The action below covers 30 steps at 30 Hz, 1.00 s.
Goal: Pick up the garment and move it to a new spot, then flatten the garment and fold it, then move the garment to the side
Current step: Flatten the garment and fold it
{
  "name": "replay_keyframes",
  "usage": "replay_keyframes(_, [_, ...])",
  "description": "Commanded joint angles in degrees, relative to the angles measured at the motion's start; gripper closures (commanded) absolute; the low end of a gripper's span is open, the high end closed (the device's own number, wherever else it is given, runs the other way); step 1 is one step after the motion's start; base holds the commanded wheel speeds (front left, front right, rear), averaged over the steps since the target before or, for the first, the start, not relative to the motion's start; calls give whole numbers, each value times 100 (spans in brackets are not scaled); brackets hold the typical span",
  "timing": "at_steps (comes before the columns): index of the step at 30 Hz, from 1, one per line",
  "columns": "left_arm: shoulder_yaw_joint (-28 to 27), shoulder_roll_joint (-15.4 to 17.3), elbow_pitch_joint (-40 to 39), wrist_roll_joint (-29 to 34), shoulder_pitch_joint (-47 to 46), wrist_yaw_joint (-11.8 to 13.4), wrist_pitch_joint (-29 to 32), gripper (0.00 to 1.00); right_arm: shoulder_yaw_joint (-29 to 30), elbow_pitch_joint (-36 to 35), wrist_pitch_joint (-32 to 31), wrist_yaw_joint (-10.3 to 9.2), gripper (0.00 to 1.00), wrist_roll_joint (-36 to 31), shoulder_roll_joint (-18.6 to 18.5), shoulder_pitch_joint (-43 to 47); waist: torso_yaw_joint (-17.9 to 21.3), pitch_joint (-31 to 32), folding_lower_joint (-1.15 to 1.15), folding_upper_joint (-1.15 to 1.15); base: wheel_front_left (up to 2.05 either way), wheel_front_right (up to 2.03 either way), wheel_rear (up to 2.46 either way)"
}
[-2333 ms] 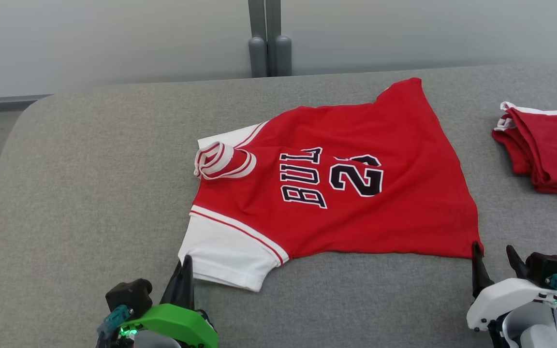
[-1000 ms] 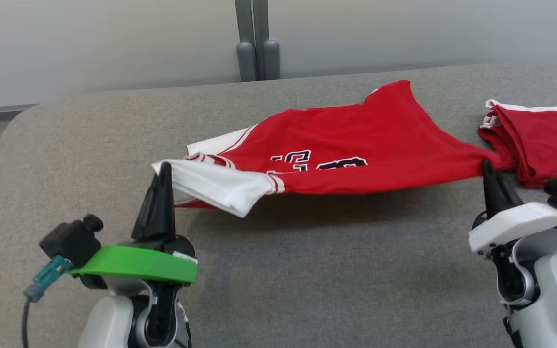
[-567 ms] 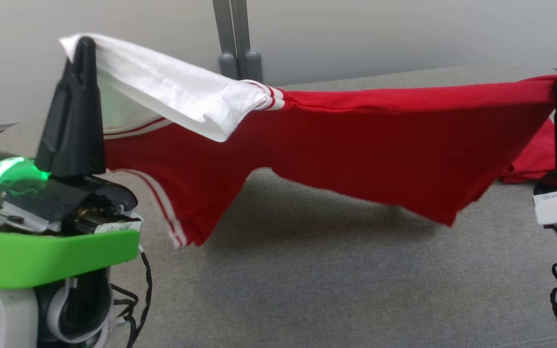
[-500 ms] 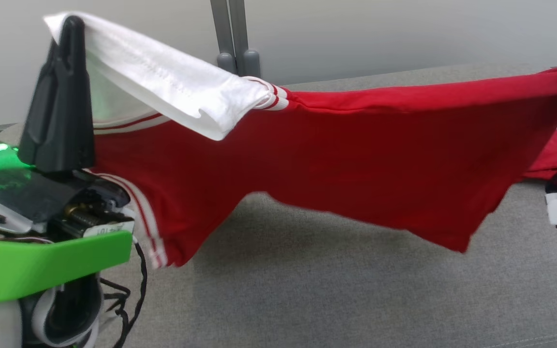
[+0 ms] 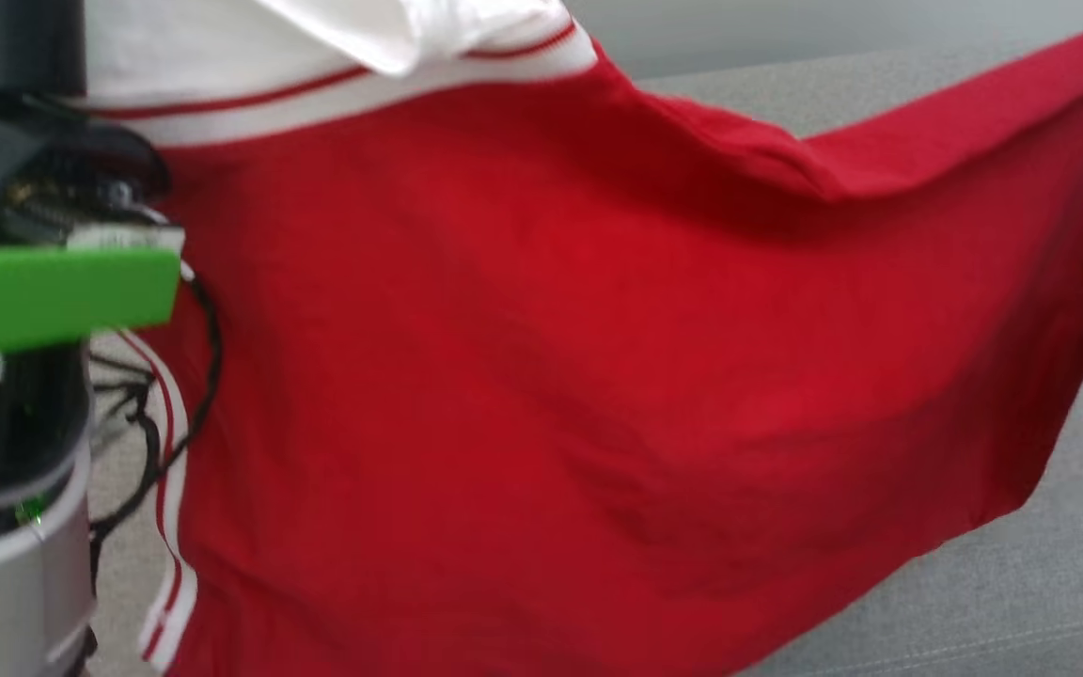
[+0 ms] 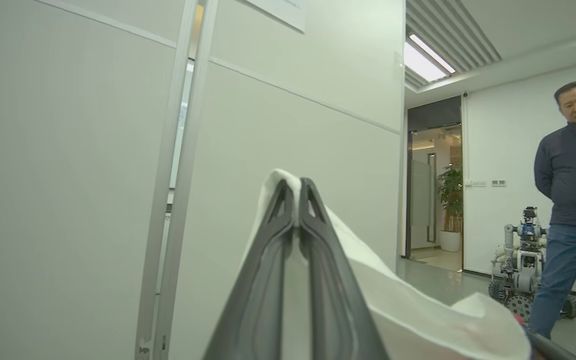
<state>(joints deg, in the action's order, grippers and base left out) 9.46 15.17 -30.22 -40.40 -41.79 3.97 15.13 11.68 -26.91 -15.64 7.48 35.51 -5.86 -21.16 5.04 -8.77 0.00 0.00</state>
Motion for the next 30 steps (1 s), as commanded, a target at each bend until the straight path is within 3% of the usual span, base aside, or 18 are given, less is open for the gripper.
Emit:
replay_keyframes(1, [-47,44,263,2,-303,-51,-11,100,-55,195,-23,2,100,-53,-20,-326,-38,-491,0,0,0,0,0])
replay_keyframes(8, [-10,116,2661,475,-2284,-338,-385,100,-575,2379,227,2,100,-622,-215,-2872,-73,-1237,0,0,0,0,0])
replay_keyframes(16, [159,-117,5198,1185,-4209,-550,-1754,100,-838,5587,1562,2,100,-1835,-85,-5404,-98,-1526,0,0,0,0,0])
replay_keyframes(23, [311,-323,6767,1325,-4310,-738,-2600,100,-659,7590,2432,1,100,-2380,43,-5966,-228,-1975,0,0,0,0,0])
replay_keyframes(30, [266,-452,7463,1078,-3606,-976,-2964,100,-799,8773,2937,1,100,-2296,172,-5644,-282,-2326,0,0,0,0,0])
